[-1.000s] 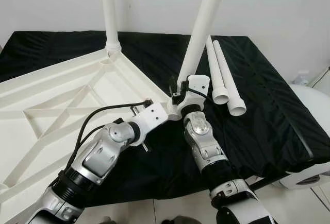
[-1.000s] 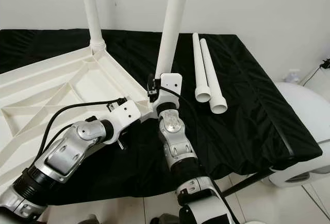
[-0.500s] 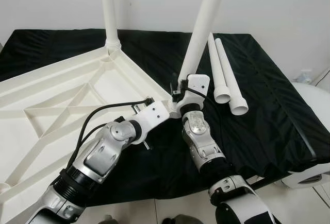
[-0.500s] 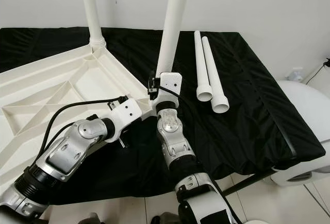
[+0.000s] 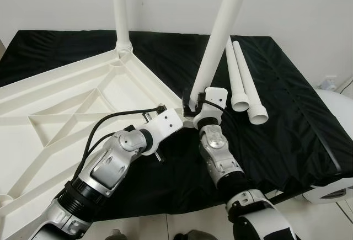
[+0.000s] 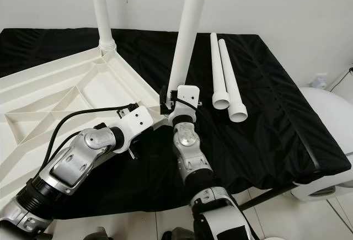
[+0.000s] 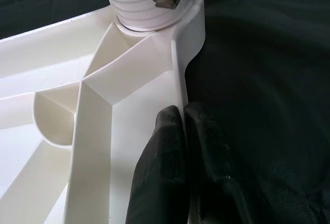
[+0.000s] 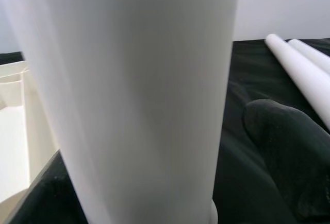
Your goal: Building children table
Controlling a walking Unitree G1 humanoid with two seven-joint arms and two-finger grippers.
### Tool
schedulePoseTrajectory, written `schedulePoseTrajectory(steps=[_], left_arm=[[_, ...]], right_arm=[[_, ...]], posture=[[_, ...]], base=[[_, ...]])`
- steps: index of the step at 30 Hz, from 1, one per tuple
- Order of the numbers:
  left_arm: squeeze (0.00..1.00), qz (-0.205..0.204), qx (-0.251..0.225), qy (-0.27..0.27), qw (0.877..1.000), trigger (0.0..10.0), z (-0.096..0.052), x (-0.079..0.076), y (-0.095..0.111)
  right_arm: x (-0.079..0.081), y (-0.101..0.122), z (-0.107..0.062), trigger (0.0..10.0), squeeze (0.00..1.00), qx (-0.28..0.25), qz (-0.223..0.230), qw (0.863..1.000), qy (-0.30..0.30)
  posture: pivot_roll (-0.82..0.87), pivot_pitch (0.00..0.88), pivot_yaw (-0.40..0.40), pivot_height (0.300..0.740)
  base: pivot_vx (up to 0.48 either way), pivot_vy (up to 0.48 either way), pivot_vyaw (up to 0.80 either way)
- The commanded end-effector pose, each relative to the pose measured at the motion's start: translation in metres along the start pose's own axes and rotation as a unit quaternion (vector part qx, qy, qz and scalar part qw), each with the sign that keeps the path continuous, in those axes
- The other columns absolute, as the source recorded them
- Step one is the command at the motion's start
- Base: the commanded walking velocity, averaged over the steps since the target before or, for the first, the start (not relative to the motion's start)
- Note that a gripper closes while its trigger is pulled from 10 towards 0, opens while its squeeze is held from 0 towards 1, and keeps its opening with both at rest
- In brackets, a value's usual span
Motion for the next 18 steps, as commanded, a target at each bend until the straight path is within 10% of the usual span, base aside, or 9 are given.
schedulePoseTrajectory(steps=[1,5,6,7,18], left_arm=[[0.00,0.020,-0.007,-0.004,1.000,10.0,-0.002,0.000,0.005],[0.00,0.024,-0.004,-0.009,1.000,10.0,-0.002,-0.001,0.003],[0.00,0.026,-0.002,-0.010,1.000,10.0,-0.002,-0.001,0.003],[0.00,0.029,-0.001,-0.012,1.000,10.0,-0.002,-0.001,0.002],[0.00,0.033,0.007,-0.014,0.999,10.0,-0.002,0.000,-0.002]], right_arm=[[-0.015,-0.018,-0.008,10.0,1.00,0.041,0.005,0.999,-0.002],[-0.021,-0.017,-0.011,10.0,1.00,0.033,-0.005,0.998,0.044],[-0.021,-0.017,-0.012,10.0,0.16,0.038,0.005,0.997,0.072],[-0.022,-0.017,-0.013,10.0,0.00,0.038,0.008,0.995,0.091],[-0.044,0.000,-0.018,10.0,0.00,0.036,-0.028,0.966,0.255]], posture=[[0.08,0.000,-0.081,0.740],[0.08,0.000,-0.079,0.740],[0.08,0.000,-0.078,0.740],[0.08,0.000,-0.078,0.740],[0.07,0.000,-0.065,0.740]], base=[[0.000,0.000,0.00],[0.000,0.000,0.00],[0.000,0.000,0.00],[0.000,0.000,0.00],[0.000,0.000,0.00]])
Point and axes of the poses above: a point about 5 cm out from each wrist's last joint towards the gripper, its own z axis pointing out of the wrist towards the gripper, its own y axis along the axis of the wrist's last joint, x = y × z, the point moved 2 cm from there along z, pointing out of the wrist towards the gripper, and after that the axes turned 2 degrees about z, right-handed, at the moved point
